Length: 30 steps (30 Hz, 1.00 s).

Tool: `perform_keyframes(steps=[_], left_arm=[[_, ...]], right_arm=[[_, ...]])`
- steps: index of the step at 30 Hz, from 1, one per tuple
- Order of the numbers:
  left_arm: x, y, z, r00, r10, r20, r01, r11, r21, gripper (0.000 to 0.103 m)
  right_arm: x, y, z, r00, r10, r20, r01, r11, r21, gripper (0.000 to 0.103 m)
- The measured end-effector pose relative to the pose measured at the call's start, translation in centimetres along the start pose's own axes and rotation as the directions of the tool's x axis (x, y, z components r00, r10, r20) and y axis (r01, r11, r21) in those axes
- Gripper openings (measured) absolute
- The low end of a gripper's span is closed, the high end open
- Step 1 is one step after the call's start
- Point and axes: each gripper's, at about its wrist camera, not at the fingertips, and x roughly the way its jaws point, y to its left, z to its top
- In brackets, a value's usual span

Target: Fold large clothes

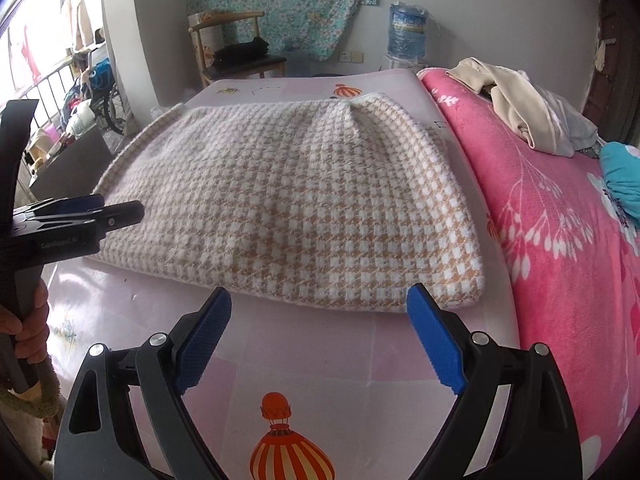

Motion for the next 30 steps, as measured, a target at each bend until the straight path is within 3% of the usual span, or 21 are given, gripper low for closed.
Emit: perform_keyframes(steps=[3,7,12,19,24,30], left_arm=[[3.5,-0.5,-0.3,0.996,0.043,-0.078,-0.042,0.999,0.023,0.085],[2.7,0.1,-1.2,0.997,0.028,-0.068,-0.027,1.0,0.016,0.086],[-2.2,1.2,-2.8,1.0,0.018,0.01,-0.018,1.0,0.004,0.086],[-9.0,1.7,-7.3,0.994,-0.061,0.094,0.066,0.997,-0.043,0.086],[-12.7,1.1,-9.5,0.988,-0.036,0.147,0.046,0.997,-0.069,0.09],[-16.0,0.7,-9.1,0.985,0.005,0.174,0.011,0.995,-0.095,0.092]], right_arm=[[0.4,-0.7,-0.7,1.0,-0.006,-0.024,0.007,0.999,0.032,0.087],[0.1,-0.6,-1.5,1.0,-0.013,-0.025,0.013,1.0,0.012,0.087],[-1.1,-0.4,-1.8,0.999,0.042,0.016,-0.042,0.999,0.026,0.087],[-4.1,1.0,-2.2,0.994,0.081,0.075,-0.08,0.997,-0.021,0.094],[-6.6,2.0,-2.7,0.991,0.091,0.1,-0.086,0.995,-0.049,0.096],[-10.3,2.3,-3.2,0.984,0.034,0.174,-0.026,0.999,-0.048,0.097]])
